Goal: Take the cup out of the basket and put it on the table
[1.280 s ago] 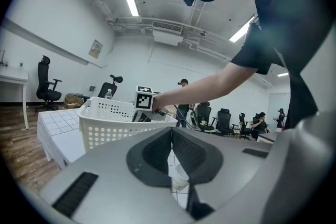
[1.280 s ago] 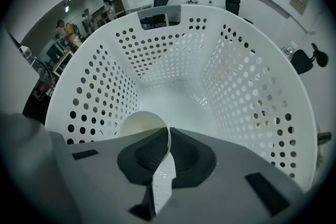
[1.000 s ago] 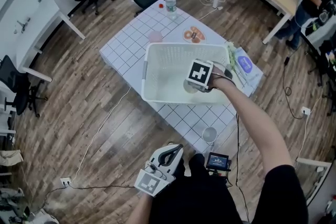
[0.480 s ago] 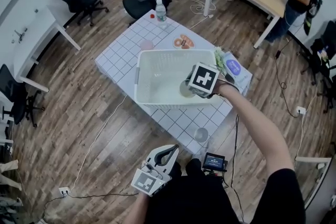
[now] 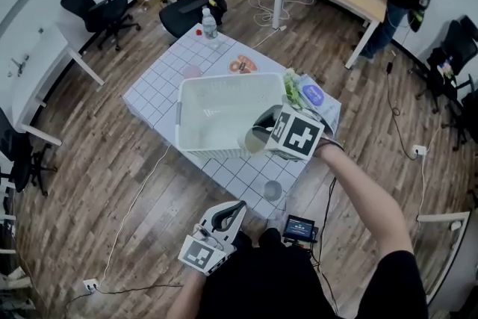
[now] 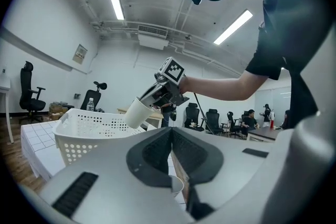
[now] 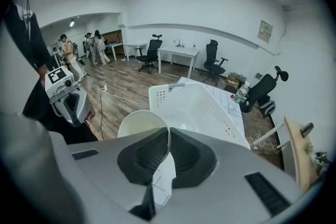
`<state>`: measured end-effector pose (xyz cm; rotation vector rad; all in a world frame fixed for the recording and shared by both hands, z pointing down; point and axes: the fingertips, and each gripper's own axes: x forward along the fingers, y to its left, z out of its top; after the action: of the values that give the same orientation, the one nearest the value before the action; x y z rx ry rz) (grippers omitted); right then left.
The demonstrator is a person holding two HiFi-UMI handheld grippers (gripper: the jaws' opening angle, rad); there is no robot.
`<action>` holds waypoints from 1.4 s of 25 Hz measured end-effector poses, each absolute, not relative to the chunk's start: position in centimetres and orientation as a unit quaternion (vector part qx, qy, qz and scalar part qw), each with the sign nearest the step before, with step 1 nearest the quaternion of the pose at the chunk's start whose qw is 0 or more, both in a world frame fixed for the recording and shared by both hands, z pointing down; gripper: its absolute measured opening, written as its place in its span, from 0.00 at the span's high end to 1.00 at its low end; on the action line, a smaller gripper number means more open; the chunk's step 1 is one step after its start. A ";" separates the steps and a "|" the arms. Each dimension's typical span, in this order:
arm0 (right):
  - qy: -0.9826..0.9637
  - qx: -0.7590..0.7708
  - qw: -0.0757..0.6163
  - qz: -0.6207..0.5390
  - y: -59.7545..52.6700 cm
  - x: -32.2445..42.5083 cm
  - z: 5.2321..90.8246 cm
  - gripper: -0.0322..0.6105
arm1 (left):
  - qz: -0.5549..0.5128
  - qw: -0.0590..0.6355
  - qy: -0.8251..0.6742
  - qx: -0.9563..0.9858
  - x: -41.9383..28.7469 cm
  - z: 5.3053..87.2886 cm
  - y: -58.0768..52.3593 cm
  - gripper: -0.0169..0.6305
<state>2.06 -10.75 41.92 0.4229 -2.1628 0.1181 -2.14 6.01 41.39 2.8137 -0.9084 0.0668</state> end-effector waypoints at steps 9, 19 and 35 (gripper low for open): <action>-0.893 0.205 0.397 0.053 -5.4 4.7 40.3 0.90 | 0.020 0.077 -0.283 0.956 -0.1 40.2 6.0 0.96; -0.912 0.253 0.308 0.092 -0.9 7.2 39.9 0.90 | 0.022 0.060 -0.268 0.961 1.5 40.0 6.3 0.96; -0.934 0.323 0.119 0.097 4.5 9.8 40.3 0.91 | 0.019 0.055 -0.271 0.961 1.6 39.5 6.3 0.96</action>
<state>9.83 4.53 40.25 0.9437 -2.7317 0.2838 1.65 6.29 39.45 2.9170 -0.8229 0.0582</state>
